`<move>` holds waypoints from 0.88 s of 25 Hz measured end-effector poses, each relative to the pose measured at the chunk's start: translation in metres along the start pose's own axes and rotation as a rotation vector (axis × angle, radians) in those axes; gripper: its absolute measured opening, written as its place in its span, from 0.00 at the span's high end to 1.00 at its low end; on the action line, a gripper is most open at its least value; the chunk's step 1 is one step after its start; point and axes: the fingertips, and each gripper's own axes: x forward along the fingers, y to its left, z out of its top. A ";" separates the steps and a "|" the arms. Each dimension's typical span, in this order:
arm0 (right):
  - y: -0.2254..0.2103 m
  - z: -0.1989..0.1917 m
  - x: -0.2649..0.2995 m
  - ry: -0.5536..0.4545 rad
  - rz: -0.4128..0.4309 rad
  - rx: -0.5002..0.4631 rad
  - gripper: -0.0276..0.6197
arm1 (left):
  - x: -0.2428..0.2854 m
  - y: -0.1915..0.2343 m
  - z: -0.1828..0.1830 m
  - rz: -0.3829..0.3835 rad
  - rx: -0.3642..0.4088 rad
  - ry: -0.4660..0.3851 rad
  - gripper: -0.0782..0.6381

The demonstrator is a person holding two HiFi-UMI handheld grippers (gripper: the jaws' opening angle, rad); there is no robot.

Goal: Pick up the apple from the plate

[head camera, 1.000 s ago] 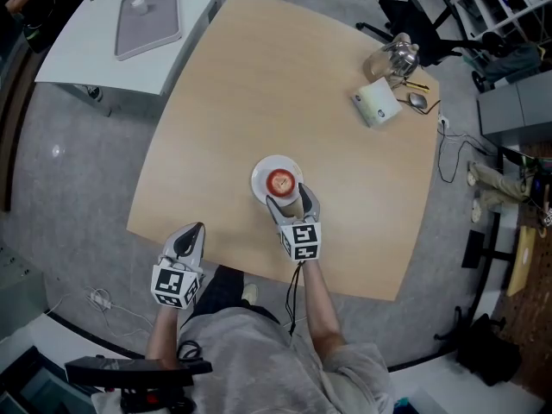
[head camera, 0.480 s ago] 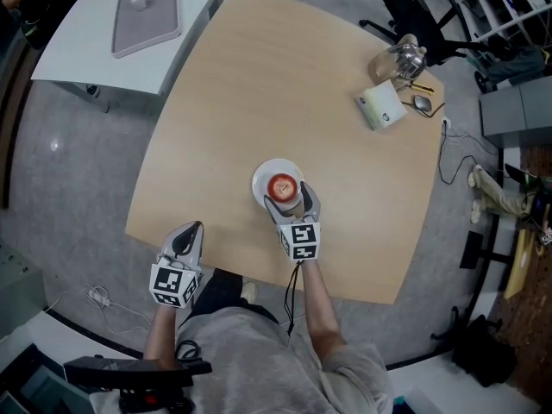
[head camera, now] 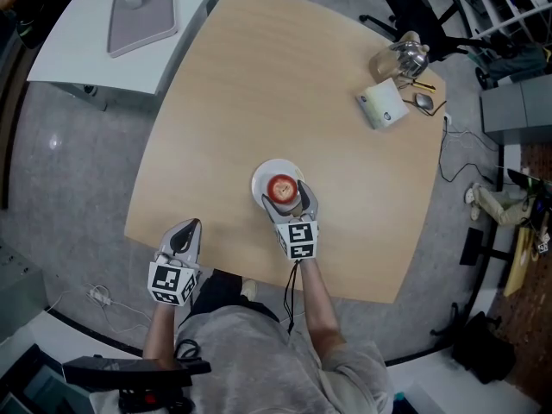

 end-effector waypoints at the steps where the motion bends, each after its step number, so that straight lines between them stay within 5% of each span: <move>1: 0.000 0.000 0.000 0.001 -0.002 -0.004 0.31 | 0.000 0.000 0.000 0.001 -0.001 0.001 0.86; 22: -0.001 0.001 0.000 0.001 0.003 -0.006 0.34 | 0.003 0.000 0.003 0.006 0.011 0.003 0.86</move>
